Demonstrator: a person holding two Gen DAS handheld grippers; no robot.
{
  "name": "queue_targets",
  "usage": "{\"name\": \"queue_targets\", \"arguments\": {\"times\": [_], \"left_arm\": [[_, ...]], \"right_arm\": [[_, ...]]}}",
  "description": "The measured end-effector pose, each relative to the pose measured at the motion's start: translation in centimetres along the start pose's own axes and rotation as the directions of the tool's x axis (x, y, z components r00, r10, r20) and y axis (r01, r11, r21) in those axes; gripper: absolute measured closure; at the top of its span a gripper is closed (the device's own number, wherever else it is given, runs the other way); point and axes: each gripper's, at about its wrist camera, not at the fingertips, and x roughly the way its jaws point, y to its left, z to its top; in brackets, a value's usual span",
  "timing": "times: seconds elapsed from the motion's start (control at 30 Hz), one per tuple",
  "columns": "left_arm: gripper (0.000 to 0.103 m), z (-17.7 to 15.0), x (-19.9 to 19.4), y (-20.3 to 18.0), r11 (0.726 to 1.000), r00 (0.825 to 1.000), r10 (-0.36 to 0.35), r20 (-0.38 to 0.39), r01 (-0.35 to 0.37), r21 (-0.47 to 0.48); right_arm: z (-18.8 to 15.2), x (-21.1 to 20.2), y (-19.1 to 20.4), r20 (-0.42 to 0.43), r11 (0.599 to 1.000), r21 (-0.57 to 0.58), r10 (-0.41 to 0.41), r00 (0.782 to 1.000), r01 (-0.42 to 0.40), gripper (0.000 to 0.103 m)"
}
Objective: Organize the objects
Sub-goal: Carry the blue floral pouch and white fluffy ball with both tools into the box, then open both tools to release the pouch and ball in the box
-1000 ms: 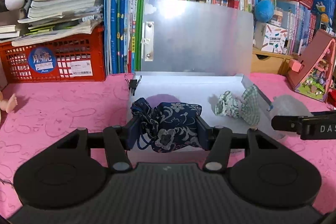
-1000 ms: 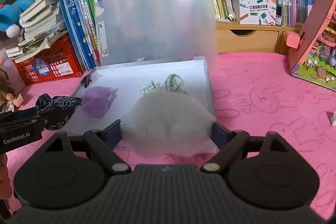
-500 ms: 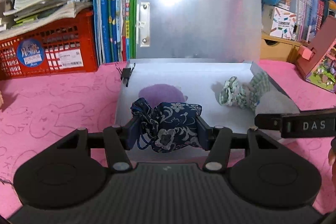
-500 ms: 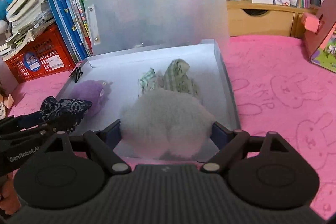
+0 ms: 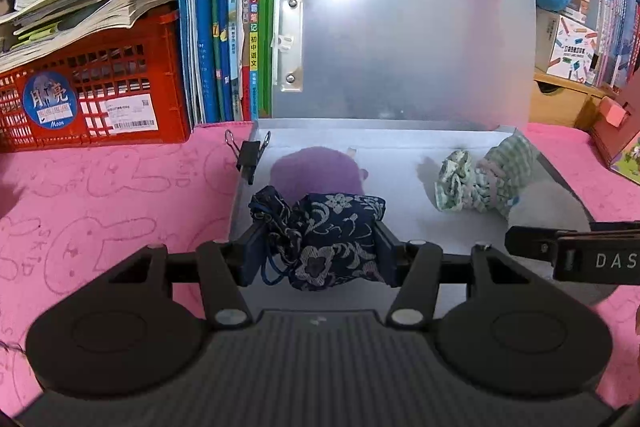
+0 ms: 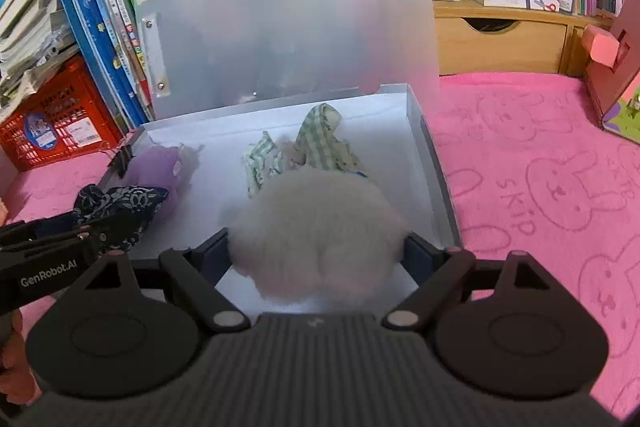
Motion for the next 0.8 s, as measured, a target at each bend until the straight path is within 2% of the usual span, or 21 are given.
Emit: {"name": "queue_targets", "arguments": {"times": [0.2,0.53,0.6,0.8], "left_arm": [[0.041,0.0,1.0,0.1,1.000,1.000,0.014,-0.015,-0.014,-0.011],[0.040,-0.5,1.1,-0.4,0.999,1.000,0.025,-0.004,-0.025,0.029],[0.040,-0.5,0.9,-0.6,0.999,1.000,0.029,-0.002,-0.029,0.041],[0.031,-0.2,-0.4,-0.2,0.999,1.000,0.024,0.016,-0.025,0.030]], "right_arm": [[0.1,1.0,-0.2,-0.016,1.000,0.015,-0.004,1.000,0.004,0.016],[-0.3,1.4,-0.3,-0.026,1.000,0.005,-0.015,1.000,0.015,0.016],[-0.3,1.4,-0.4,-0.024,1.000,0.005,-0.013,1.000,0.013,0.012],[-0.4,0.8,-0.7,-0.017,0.999,0.042,-0.007,1.000,0.007,0.009]]}}
